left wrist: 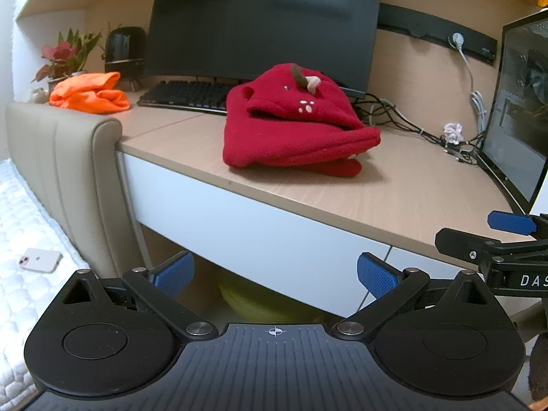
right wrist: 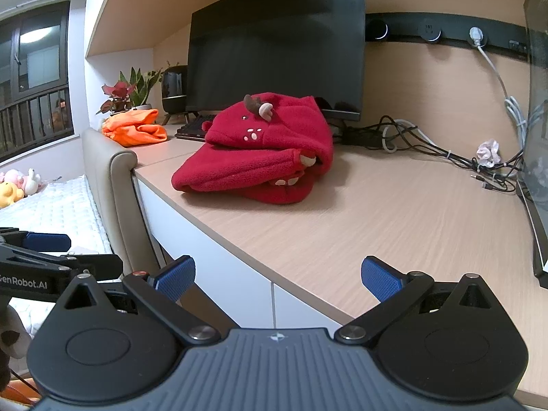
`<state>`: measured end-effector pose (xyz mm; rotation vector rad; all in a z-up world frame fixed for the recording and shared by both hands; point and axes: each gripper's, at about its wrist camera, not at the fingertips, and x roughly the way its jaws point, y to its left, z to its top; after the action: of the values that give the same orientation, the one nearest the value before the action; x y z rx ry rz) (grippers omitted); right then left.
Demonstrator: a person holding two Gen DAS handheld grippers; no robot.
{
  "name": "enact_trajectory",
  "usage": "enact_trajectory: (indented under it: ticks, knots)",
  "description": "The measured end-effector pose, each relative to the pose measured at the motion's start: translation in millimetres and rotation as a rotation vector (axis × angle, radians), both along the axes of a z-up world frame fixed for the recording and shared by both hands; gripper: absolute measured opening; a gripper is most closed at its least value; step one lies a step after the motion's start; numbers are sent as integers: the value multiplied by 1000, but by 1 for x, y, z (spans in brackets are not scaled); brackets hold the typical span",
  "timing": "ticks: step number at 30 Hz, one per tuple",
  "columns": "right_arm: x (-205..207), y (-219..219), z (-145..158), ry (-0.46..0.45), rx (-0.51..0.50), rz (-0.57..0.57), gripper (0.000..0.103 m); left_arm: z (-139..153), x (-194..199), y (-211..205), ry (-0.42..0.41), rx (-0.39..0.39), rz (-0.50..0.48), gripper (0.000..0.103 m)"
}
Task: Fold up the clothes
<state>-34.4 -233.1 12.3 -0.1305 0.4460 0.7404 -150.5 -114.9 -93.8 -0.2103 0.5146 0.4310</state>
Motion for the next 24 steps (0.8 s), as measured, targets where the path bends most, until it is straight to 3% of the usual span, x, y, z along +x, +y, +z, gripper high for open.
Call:
enact_trajectory:
  ticks: [24]
  knots:
    - [3,-1,-5,26,-7,-19,103,-2,0,-2,16,-2,-2,103]
